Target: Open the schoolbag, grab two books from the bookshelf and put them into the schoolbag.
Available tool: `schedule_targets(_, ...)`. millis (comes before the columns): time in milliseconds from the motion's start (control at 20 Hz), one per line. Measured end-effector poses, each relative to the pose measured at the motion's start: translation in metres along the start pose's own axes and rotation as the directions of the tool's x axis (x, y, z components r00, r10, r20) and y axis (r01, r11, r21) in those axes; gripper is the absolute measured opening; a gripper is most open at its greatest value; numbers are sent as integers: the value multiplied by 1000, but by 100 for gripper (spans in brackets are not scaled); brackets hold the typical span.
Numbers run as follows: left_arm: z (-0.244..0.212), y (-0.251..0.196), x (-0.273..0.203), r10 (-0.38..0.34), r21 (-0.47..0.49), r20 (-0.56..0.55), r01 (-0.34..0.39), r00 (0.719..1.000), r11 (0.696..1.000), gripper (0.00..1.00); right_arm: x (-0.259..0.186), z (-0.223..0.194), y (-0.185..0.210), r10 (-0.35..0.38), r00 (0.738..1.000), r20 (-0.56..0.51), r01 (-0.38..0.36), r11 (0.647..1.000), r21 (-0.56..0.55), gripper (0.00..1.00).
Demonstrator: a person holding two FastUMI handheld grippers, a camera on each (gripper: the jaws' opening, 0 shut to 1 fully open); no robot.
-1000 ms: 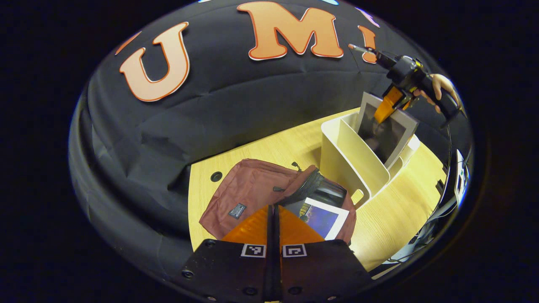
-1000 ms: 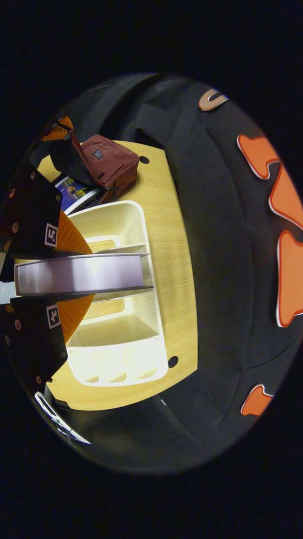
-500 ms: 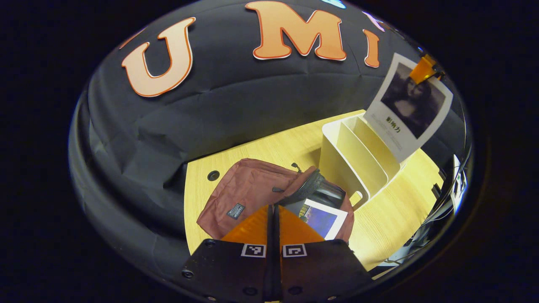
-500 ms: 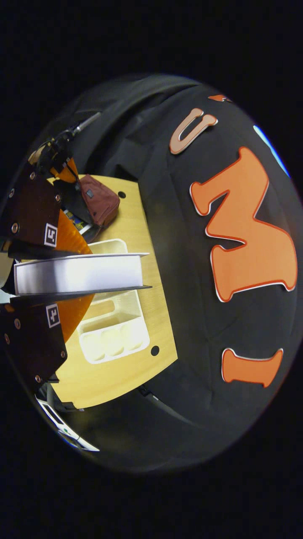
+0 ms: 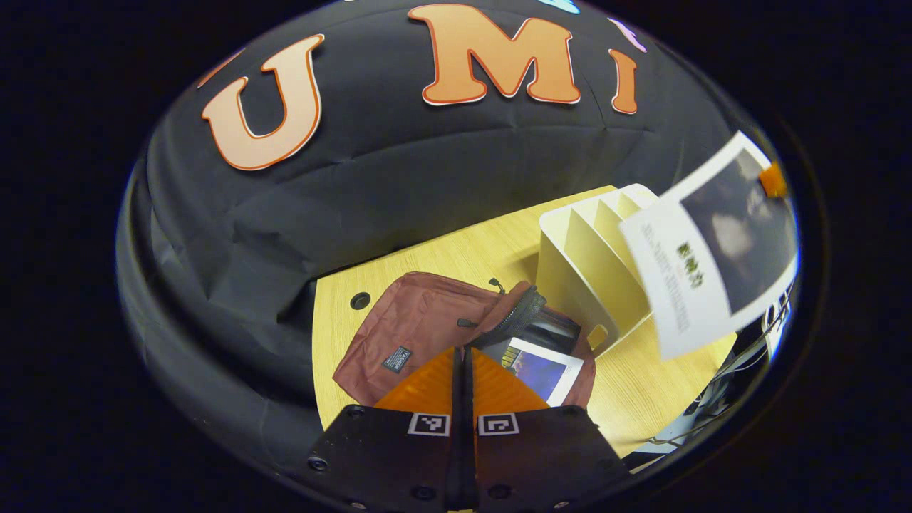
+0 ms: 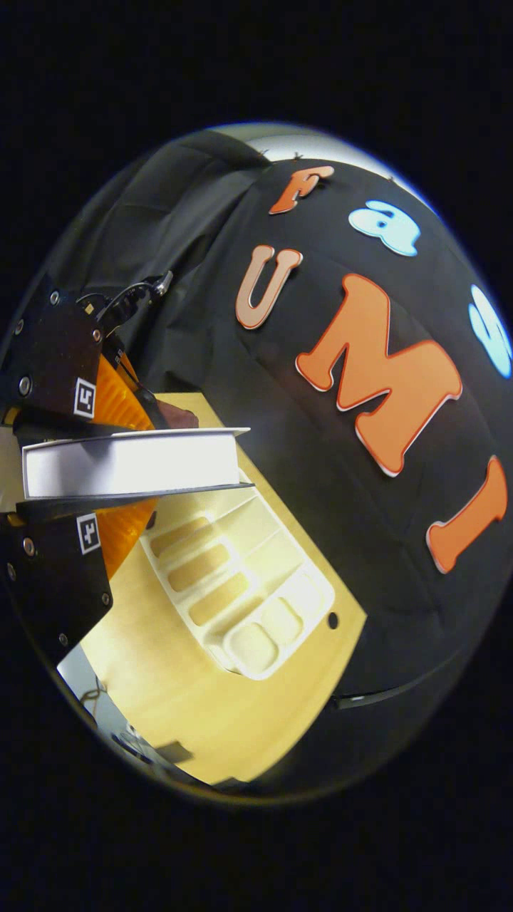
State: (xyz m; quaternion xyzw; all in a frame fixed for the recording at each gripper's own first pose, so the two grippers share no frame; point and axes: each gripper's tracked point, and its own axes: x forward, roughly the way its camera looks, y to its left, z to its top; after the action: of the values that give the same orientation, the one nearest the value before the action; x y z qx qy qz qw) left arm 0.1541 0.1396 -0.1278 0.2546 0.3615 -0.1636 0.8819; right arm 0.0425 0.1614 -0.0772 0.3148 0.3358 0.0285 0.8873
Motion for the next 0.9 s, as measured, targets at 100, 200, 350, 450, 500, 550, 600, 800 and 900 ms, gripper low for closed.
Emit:
schedule_targets(100,3,-2,-3,-2,22,-3,2,1000,1000,0,25,-30,-11,34,997,-62,-28,995,96,34)
schedule_targets(200,5,-5,-5,1,49,-12,-1,1000,999,0,52,-47,-28,28,997,-77,-18,992,123,34)
schedule_targets(350,12,-8,-7,0,80,-7,0,1000,997,1,77,-66,-28,68,994,-82,-52,983,178,34)
schedule_targets(450,13,-11,-10,-2,86,-4,3,1000,996,1,93,-80,-30,88,993,-78,-70,977,202,34)
schedule_targets(500,13,-12,-11,-4,87,-6,4,1000,996,0,102,-84,-35,79,994,-72,-63,976,207,34)
schedule_targets(550,15,-14,-11,-6,89,-8,7,1000,996,0,112,-87,-38,72,995,-70,-55,976,213,34)
schedule_targets(600,15,-14,-12,-4,87,-10,5,1000,996,0,120,-91,-40,70,995,-70,-53,973,224,34)
schedule_targets(800,22,-15,-18,2,86,-4,-2,1000,996,1,144,-102,-38,85,995,-55,-69,967,244,34)
schedule_targets(900,23,-16,-19,6,88,-1,-6,1000,996,0,158,-101,-35,76,996,-40,-65,969,237,34)
